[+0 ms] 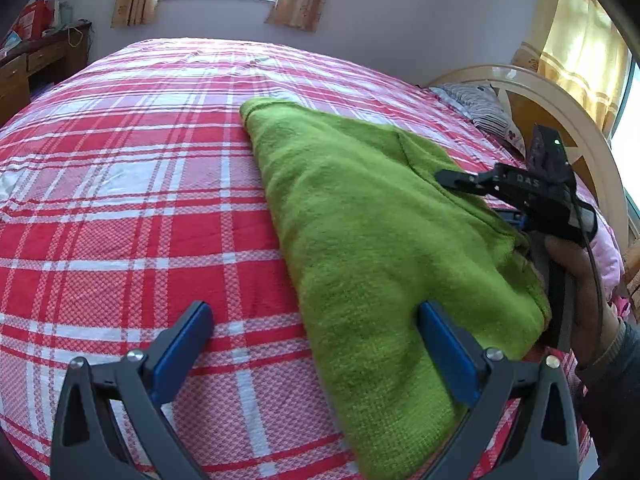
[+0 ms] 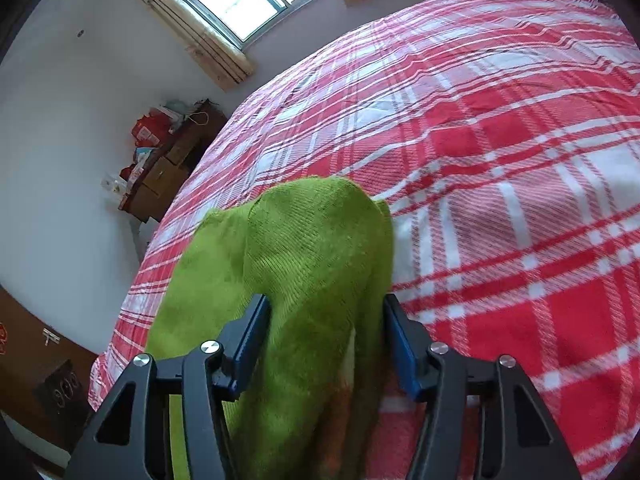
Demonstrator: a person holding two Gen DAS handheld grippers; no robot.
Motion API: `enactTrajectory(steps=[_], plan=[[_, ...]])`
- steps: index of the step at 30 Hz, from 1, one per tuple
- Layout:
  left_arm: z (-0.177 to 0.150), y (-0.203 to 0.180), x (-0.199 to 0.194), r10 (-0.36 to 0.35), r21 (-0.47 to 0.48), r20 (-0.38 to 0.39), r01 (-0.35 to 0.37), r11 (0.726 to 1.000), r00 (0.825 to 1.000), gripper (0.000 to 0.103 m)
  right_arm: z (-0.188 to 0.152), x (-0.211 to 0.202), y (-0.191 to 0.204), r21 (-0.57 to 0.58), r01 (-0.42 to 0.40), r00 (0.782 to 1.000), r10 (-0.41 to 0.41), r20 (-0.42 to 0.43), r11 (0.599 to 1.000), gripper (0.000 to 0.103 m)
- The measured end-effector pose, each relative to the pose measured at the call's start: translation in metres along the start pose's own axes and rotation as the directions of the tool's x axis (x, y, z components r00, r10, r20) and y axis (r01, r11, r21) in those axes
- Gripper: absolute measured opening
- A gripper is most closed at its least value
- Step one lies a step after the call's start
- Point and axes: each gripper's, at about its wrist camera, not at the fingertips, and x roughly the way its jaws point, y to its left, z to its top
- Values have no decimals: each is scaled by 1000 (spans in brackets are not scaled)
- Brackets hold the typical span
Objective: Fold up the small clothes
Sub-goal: 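Grasp the folded sweater's end with the left tool while the right tool grasps beside it, then lift the folded sweater with both tools and hold it above the bed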
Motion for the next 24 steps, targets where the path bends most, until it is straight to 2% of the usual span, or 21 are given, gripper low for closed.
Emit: enactTrajectory(steps=[6, 11, 14, 16, 18, 24], plan=[[1, -5, 3, -23, 25, -12, 23, 999, 1000, 103, -1, 1, -10, 34, -56, 998, 56, -3, 998, 47], [2, -9, 3, -51, 45, -18, 52, 998, 999, 97, -3, 2, -7, 13, -47, 999, 47, -1, 999, 43], [1, -11, 2, -83, 55, -22, 84, 995, 996, 87, -5, 1, -7, 7, -52, 999, 52, 0, 999, 41], [1, -13, 3, -116, 60, -29, 118, 991, 993, 73, -5, 1, -6, -1, -55, 998, 55, 6, 998, 39], [1, -16, 2, -147, 64, -37, 149, 987, 988, 65, -8, -1, -4, -28, -58, 998, 59, 17, 998, 36], [0, -19, -3, -151, 67, -33, 153, 986, 988, 47, -11, -5, 2, -66, -48, 998, 51, 44, 997, 29]])
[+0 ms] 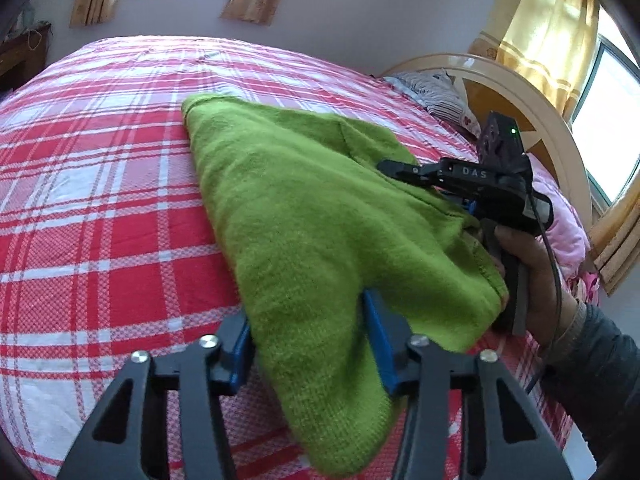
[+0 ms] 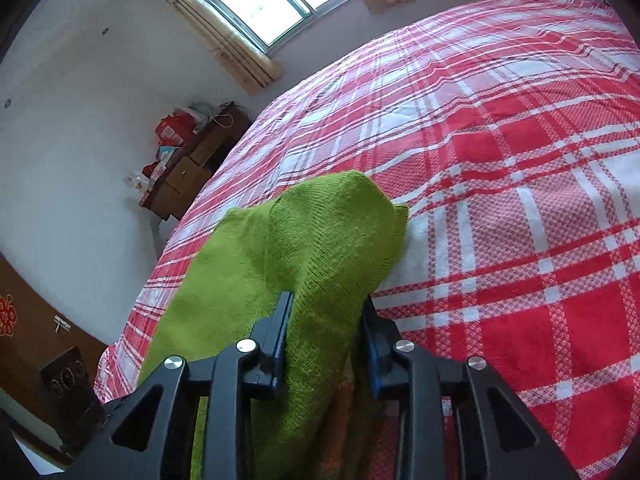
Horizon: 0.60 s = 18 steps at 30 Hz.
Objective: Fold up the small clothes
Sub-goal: 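Lift the folded sweater with both tools and hold it above the bed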
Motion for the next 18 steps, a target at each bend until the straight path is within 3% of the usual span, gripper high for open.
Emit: enactTrajectory(steps=[6, 18], plan=[[-1, -10, -9, 63, 38, 5, -63, 997, 998, 36, -4, -8, 12, -38, 43, 999, -42, 19, 998, 24], [-5, -30, -41, 137, 123, 17, -138, 983, 990, 31, -20, -24, 39, -27, -13, 999, 14, 33, 1000, 22]])
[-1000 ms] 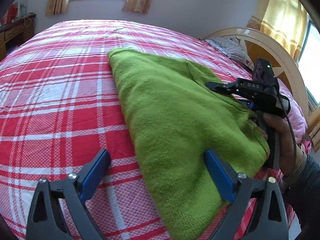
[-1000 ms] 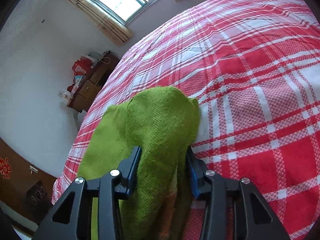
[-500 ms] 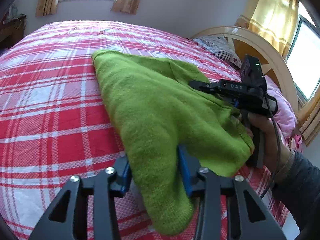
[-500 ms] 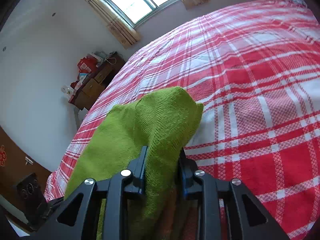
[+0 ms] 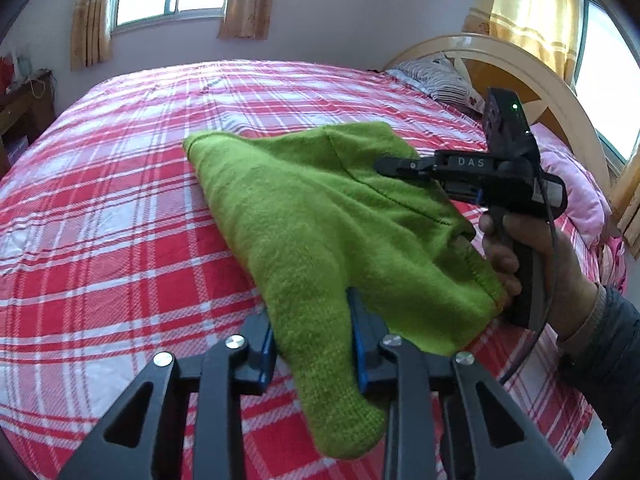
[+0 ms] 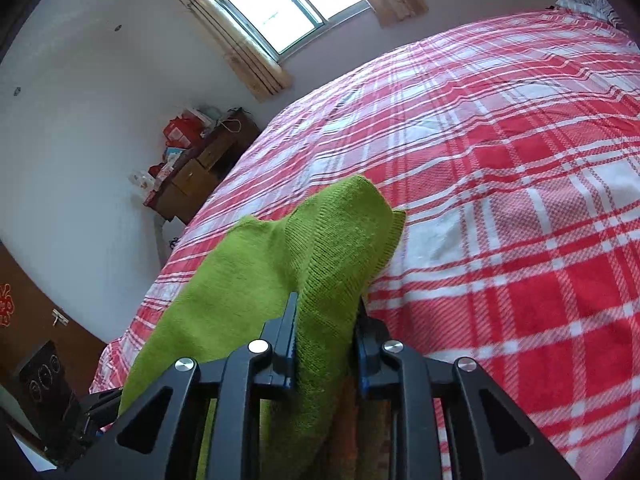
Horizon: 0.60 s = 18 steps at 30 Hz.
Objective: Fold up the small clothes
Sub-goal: 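Lift the folded sweater with both tools and hold it above the bed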
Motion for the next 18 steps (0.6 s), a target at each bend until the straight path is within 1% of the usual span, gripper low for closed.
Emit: enactTrajectory(steps=[9, 18], plan=[[-13, 1, -28, 31, 7, 17, -31, 999, 999, 30, -16, -2, 32, -12, -52, 999, 52, -14, 999, 22], [-27, 19, -60, 75, -24, 51, -74, 997, 996, 30, -24, 10, 76, -48, -115, 993, 114, -31, 992, 22]])
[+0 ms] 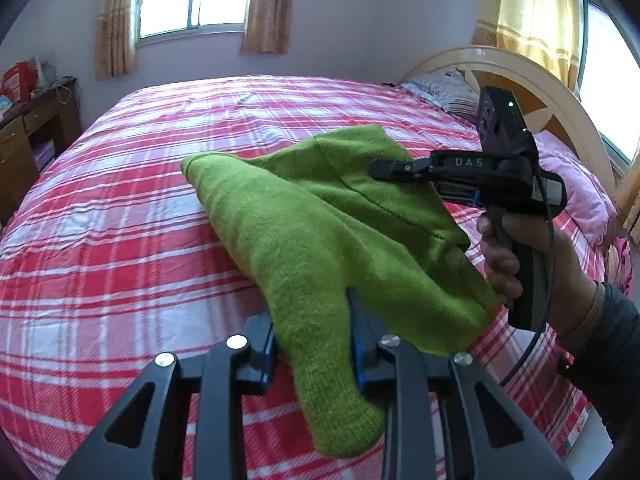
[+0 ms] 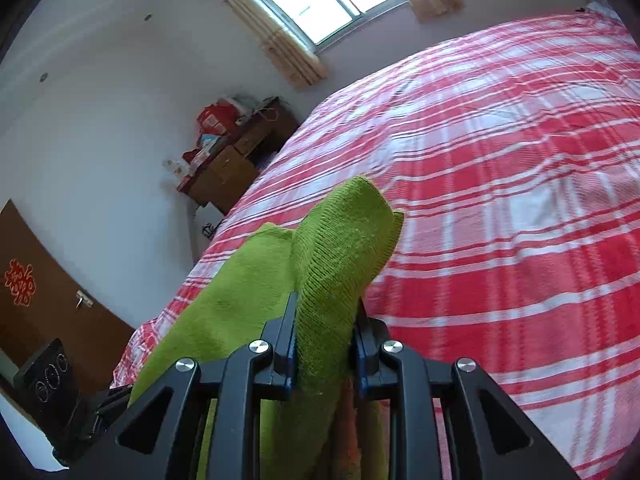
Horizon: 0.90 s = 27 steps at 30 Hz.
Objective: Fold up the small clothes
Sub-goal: 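Lift the folded sweater with both tools and hold it above the bed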
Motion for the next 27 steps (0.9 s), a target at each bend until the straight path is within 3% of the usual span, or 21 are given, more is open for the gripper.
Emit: enactTrajectory(steps=[27], plan=[[-40, 76, -87, 153, -91, 78, -146, 985, 985, 29, -16, 93, 108, -62, -175, 981, 169, -97, 983, 22]])
